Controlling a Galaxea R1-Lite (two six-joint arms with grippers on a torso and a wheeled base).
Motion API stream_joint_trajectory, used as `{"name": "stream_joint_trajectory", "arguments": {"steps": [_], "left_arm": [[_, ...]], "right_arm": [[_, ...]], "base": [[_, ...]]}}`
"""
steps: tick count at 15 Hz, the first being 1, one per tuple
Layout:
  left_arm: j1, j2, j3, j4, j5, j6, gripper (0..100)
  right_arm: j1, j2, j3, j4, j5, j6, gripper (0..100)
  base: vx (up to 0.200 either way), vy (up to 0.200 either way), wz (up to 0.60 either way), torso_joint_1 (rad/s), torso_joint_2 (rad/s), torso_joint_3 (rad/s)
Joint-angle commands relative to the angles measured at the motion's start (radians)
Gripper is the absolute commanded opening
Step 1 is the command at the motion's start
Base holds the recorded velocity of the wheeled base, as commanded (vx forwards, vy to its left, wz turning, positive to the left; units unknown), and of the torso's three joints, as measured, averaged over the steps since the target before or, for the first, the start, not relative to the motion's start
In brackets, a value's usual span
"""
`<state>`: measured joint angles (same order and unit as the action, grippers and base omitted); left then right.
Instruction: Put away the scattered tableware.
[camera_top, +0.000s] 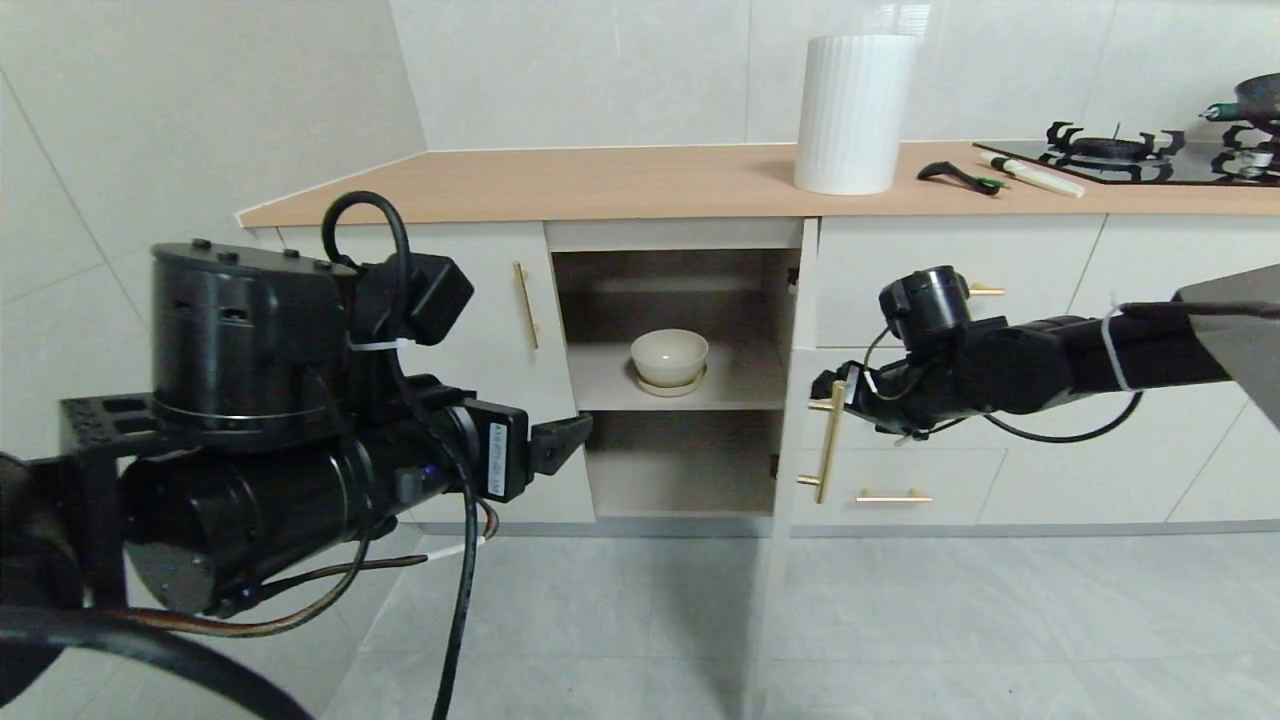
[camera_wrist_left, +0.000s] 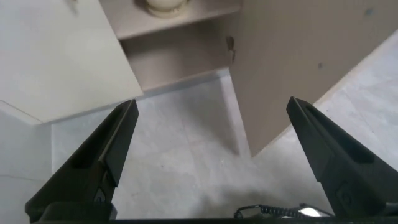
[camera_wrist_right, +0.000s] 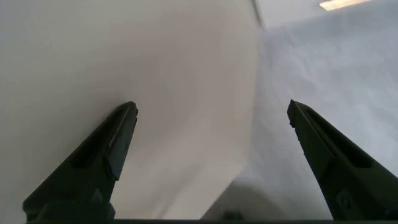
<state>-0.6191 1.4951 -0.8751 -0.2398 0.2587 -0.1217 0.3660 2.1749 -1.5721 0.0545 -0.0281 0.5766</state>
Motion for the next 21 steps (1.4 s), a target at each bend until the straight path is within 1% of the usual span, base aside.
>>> {"name": "stream_joint_trajectory", "arguments": {"steps": [1,2,4,6,8,9,12,14,16,20,21], "left_arm": [[0.013,-0.092,0.005,-0.001,0.001,0.027,100],[0.013,-0.122,0.007,-0.001,-0.001,0.031,100],[0.013,-0.153,0.007,-0.001,-0.001,0.03,100],[0.013,-0.164,0.007,-0.001,-0.001,0.031,100],[0.013,-0.174,0.007,-0.001,-0.001,0.036,100],[0.013,-0.179,0.008,-0.001,-0.001,0.04,100],[0.013,-0.216,0.016,0.0,0.001,0.077,100],[0.013,-0.233,0.018,0.004,0.002,0.086,100],[0.013,-0.245,0.018,0.004,0.002,0.089,100],[0.01,-0.26,0.018,0.004,0.001,0.093,100],[0.009,-0.265,0.018,0.004,0.001,0.093,100]], "right_arm": [[0.053,0.137,-0.128,-0.004,0.007,-0.003,100],[0.064,0.164,-0.172,-0.004,0.005,-0.001,100],[0.077,0.206,-0.236,0.001,0.005,-0.006,100],[0.088,0.238,-0.296,0.033,-0.007,-0.006,100],[0.09,0.25,-0.321,0.044,-0.01,-0.006,100],[0.093,0.252,-0.324,0.044,-0.01,-0.006,100],[0.1,0.273,-0.368,0.044,-0.012,-0.003,100],[0.11,0.306,-0.428,0.045,-0.032,-0.003,100],[0.122,0.324,-0.428,0.045,-0.053,-0.006,100],[0.134,0.324,-0.428,0.038,-0.053,-0.003,100],[0.134,0.322,-0.428,0.031,-0.053,0.0,100]], "base": [[0.0,0.0,0.0,0.0,0.0,0.0],[0.0,0.0,0.0,0.0,0.0,0.0],[0.0,0.0,0.0,0.0,0.0,0.0],[0.0,0.0,0.0,0.0,0.0,0.0],[0.0,0.0,0.0,0.0,0.0,0.0],[0.0,0.0,0.0,0.0,0.0,0.0],[0.0,0.0,0.0,0.0,0.0,0.0],[0.2,0.0,0.0,0.002,0.0,0.0],[0.2,0.0,0.0,-0.002,0.0,0.005],[0.2,0.0,0.0,0.005,0.0,0.001],[0.0,0.0,0.0,0.0,0.0,0.0]]}}
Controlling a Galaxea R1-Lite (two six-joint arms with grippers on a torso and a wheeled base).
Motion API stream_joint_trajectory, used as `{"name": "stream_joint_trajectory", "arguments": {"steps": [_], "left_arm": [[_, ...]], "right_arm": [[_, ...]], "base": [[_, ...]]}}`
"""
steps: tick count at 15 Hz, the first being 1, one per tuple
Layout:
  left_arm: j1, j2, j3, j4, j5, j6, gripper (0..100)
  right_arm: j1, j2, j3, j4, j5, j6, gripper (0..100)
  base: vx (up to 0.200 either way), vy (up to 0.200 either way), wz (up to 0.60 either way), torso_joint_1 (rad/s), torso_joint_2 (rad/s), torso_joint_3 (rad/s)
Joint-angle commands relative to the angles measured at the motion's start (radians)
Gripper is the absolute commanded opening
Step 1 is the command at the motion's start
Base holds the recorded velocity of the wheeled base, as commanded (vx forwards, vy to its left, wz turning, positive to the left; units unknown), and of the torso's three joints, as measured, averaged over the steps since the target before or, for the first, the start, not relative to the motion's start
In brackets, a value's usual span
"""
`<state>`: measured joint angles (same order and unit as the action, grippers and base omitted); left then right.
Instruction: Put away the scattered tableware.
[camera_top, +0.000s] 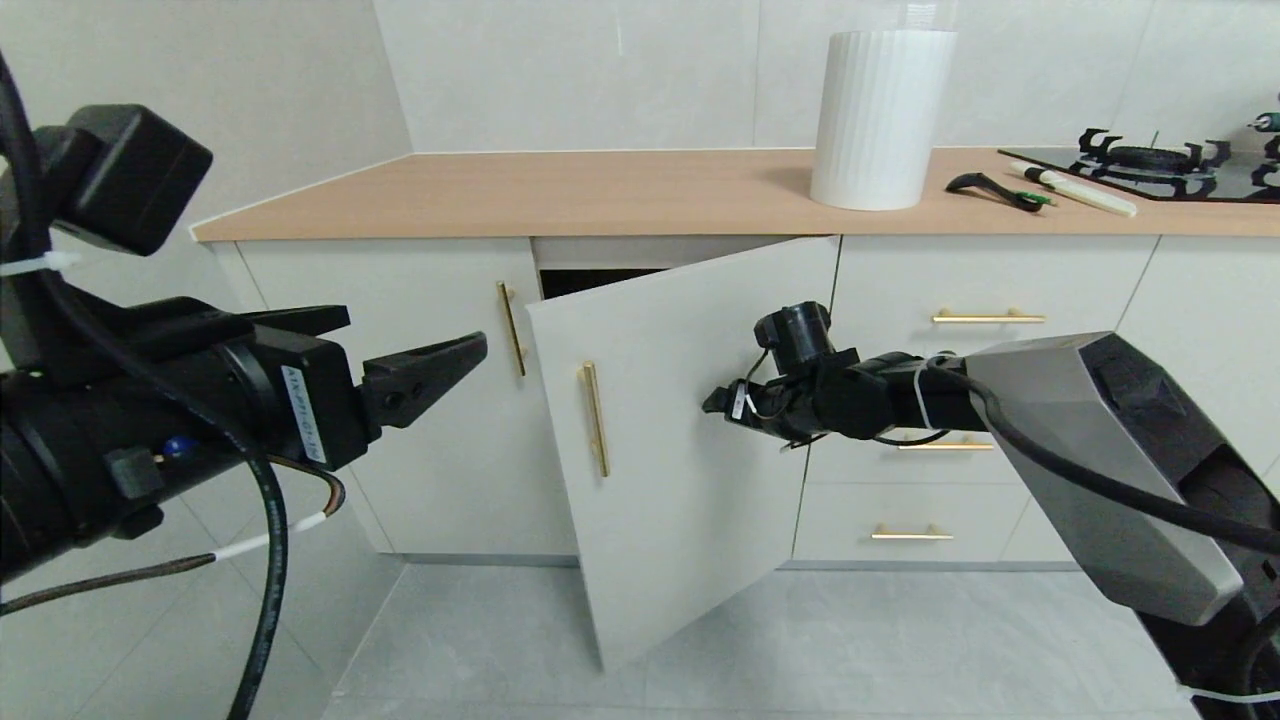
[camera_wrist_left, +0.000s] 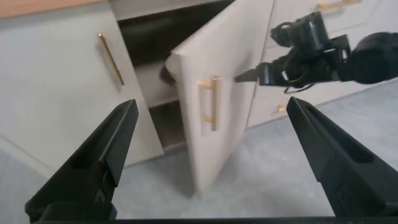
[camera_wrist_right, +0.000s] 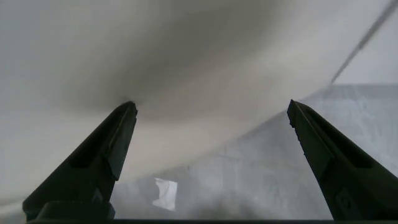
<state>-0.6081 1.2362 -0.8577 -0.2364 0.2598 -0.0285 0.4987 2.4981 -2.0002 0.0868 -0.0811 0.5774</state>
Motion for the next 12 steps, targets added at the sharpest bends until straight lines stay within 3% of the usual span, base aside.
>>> {"name": "stream_joint_trajectory", "arguments": {"steps": [1,12], "left_arm": [[-0.012,-0.011,0.0,0.0,-0.001,-0.001,100],[-0.022,-0.011,0.005,-0.001,-0.001,0.006,100]], "right_arm": [[0.0,-0.001,0.0,-0.024,-0.005,0.005,100],[-0.052,0.076,0.0,-0.308,-0.149,0.005,100]], "base": [[0.0,0.0,0.0,0.0,0.0,0.0],[0.0,0.0,0.0,0.0,0.0,0.0]]}}
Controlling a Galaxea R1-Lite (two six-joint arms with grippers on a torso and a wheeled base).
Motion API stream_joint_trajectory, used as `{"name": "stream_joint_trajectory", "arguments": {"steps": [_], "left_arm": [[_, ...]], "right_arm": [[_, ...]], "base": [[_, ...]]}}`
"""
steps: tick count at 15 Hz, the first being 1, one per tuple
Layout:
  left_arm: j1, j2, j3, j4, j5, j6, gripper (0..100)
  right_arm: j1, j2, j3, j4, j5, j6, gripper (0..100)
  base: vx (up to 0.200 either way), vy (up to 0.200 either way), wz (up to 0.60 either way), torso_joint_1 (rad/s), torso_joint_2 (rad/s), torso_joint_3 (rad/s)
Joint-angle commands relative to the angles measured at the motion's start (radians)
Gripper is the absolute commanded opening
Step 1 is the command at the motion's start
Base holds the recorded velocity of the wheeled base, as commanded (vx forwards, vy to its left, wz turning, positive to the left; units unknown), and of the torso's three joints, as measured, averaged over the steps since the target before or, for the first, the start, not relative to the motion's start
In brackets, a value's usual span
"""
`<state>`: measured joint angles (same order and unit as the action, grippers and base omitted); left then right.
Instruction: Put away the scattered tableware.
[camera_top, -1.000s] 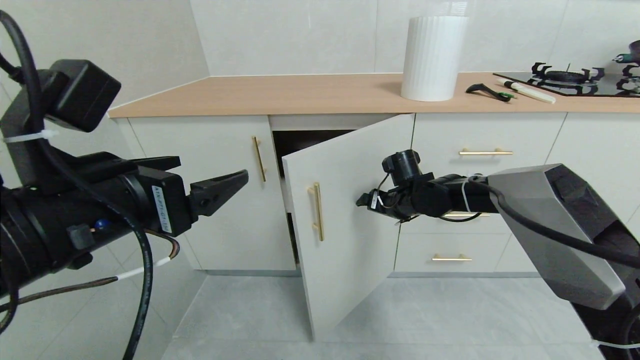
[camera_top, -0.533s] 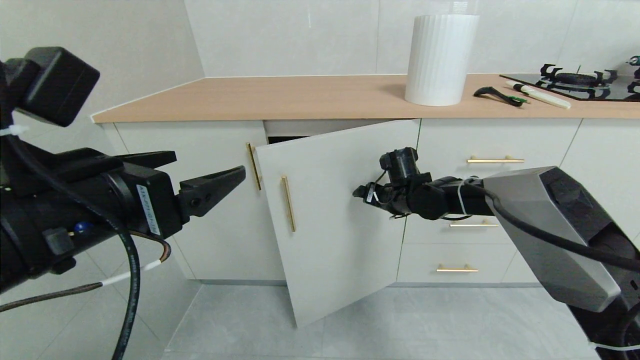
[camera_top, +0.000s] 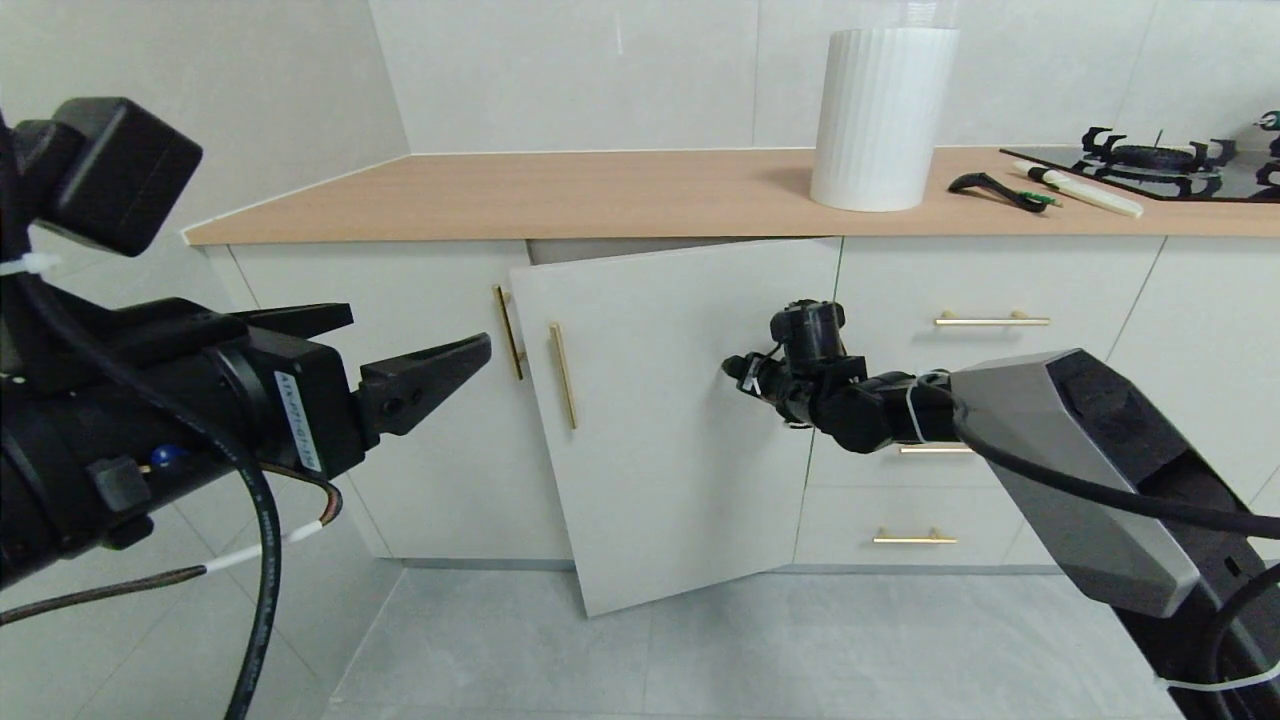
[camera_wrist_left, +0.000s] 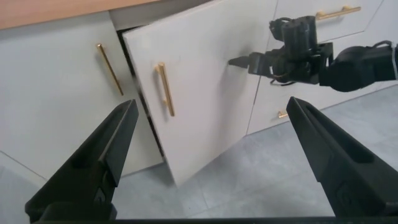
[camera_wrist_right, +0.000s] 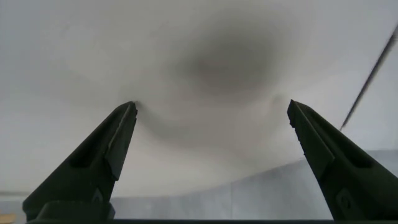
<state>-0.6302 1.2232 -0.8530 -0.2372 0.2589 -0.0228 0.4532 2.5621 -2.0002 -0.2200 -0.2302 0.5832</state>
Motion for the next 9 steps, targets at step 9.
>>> {"name": "stream_joint_trajectory", "arguments": {"steps": [9], "left_arm": [[0.0,0.006,0.003,-0.001,-0.001,0.0,100]], "right_arm": [[-0.06,0.064,0.0,-0.087,-0.051,-0.065,100]], "base": [[0.0,0.0,0.0,0.0,0.0,0.0]]}}
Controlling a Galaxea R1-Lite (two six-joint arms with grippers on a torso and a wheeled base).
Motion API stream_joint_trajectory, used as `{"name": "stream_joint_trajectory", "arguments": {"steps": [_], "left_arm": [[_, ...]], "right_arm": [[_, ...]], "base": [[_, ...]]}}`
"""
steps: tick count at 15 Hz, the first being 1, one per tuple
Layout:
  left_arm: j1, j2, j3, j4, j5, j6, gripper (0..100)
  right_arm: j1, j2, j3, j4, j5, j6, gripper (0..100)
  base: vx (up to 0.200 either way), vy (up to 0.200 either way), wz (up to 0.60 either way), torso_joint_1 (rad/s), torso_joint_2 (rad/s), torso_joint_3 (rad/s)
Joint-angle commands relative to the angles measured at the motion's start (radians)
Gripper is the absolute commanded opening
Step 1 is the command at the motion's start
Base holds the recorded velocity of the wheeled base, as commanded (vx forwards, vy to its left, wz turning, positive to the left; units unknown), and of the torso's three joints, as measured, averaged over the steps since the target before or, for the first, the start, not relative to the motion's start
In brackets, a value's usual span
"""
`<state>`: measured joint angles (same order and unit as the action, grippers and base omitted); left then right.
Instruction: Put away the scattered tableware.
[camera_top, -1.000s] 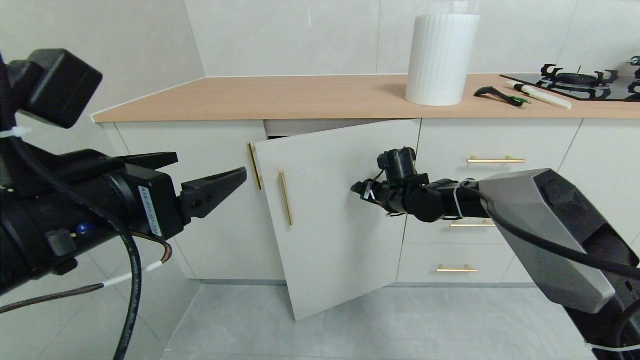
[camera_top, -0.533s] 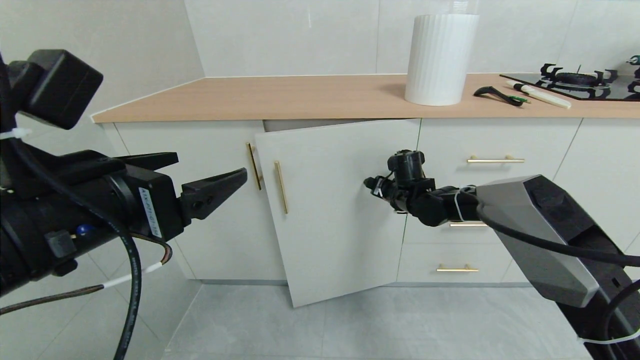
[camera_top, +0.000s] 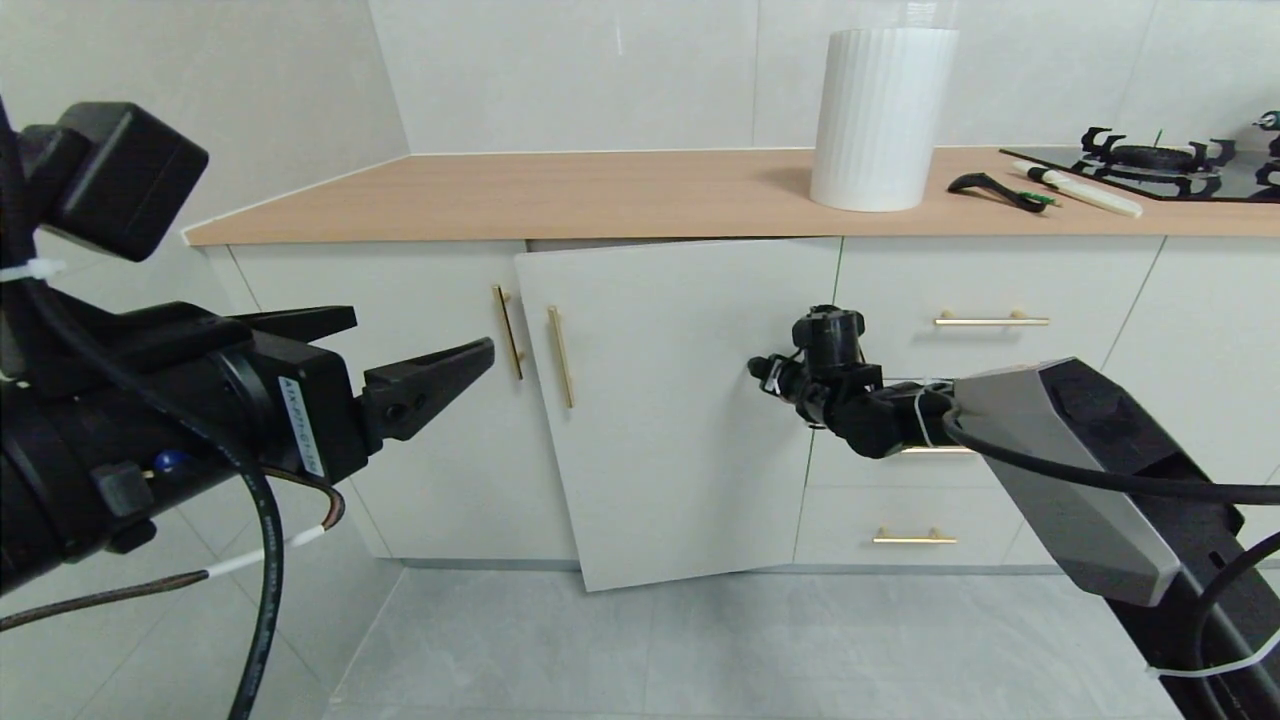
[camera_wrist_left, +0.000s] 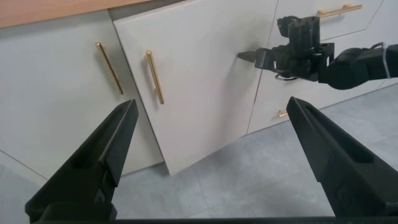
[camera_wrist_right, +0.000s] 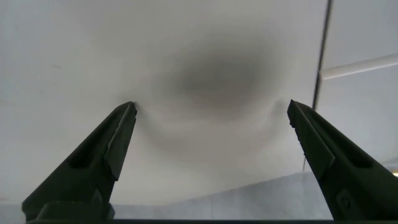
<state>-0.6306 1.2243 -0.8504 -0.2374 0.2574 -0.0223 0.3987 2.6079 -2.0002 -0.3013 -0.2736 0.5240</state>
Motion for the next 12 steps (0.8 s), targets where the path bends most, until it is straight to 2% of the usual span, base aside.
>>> {"name": "stream_joint_trajectory", "arguments": {"steps": [1,12], "left_arm": [[0.0,0.003,0.001,0.0,0.0,-0.001,100],[0.0,0.006,0.004,0.0,0.0,-0.001,100]], "right_arm": [[-0.009,0.024,0.0,-0.015,-0.016,-0.016,100],[-0.026,0.057,0.0,-0.108,-0.079,-0.118,100]], "base": [[0.0,0.0,0.0,0.0,0.0,0.0],[0.0,0.0,0.0,0.0,0.0,0.0]]}}
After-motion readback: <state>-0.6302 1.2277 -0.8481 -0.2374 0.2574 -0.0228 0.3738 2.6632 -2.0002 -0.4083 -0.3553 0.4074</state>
